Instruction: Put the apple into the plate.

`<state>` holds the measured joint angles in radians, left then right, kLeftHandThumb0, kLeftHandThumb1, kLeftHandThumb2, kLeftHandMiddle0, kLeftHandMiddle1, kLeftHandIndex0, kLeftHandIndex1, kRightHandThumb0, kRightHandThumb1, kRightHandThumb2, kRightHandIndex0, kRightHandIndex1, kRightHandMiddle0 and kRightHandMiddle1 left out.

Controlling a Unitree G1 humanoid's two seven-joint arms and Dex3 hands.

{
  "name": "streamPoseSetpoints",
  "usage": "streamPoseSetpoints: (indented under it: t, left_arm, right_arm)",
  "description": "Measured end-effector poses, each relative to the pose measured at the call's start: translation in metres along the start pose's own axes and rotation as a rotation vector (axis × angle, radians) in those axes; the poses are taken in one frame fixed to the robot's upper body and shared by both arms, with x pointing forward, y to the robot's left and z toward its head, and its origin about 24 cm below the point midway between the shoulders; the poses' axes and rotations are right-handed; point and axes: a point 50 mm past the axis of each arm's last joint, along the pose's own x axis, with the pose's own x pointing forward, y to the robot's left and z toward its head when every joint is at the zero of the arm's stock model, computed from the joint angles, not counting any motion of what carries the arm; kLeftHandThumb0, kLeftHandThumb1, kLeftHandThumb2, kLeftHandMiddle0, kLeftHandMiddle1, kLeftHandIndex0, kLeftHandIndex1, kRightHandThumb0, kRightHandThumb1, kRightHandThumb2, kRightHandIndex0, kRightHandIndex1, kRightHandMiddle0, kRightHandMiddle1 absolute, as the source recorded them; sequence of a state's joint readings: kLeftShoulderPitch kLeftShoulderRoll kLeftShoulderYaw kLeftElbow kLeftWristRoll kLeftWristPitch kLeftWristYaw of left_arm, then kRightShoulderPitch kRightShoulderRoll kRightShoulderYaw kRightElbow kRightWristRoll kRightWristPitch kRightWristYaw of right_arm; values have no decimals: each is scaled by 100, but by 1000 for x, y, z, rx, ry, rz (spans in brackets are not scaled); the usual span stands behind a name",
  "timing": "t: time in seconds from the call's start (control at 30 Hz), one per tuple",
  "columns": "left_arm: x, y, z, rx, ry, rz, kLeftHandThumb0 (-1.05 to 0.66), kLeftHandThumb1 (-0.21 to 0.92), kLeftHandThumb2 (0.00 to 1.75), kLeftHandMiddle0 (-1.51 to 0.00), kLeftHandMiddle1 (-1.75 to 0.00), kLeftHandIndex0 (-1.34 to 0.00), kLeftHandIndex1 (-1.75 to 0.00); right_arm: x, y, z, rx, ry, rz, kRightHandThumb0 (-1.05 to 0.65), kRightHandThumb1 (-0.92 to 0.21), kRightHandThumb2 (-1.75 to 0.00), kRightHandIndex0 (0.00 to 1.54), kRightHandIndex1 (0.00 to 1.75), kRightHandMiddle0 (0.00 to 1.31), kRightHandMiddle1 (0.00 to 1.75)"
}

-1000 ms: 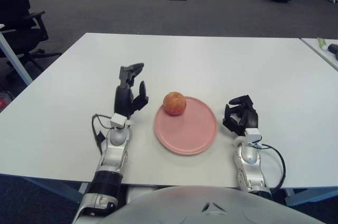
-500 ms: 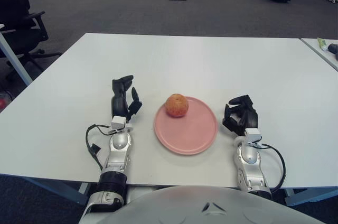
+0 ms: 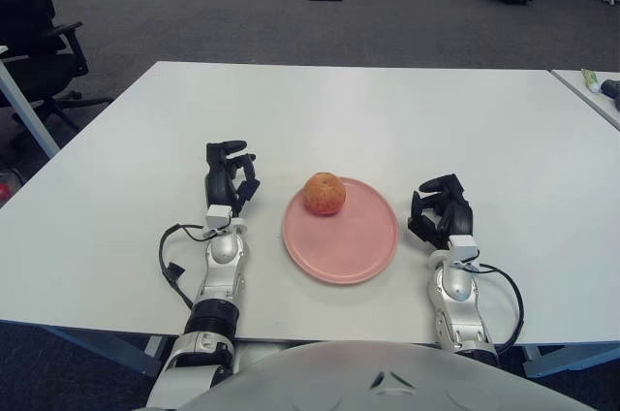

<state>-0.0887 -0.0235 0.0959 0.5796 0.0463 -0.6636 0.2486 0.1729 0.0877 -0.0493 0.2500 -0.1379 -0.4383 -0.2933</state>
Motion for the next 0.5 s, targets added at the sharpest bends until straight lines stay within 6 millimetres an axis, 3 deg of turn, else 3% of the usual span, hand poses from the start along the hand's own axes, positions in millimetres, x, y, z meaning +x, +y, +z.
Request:
streamPoseSetpoints:
  t: [0.2, 0.5]
  left_arm:
    - [1, -2, -3, 5, 16, -26, -38, 70, 84, -51, -172, -33, -175]
    - [1, -7, -8, 4, 44, -78, -39, 65, 90, -55, -171, -36, -175]
  right_arm:
    - [0, 0, 0, -1, 1, 1, -40, -61, -96, 98, 175, 39, 175]
    - [0, 0, -1, -2, 5, 3, -40, -60, -96, 98, 175, 40, 175]
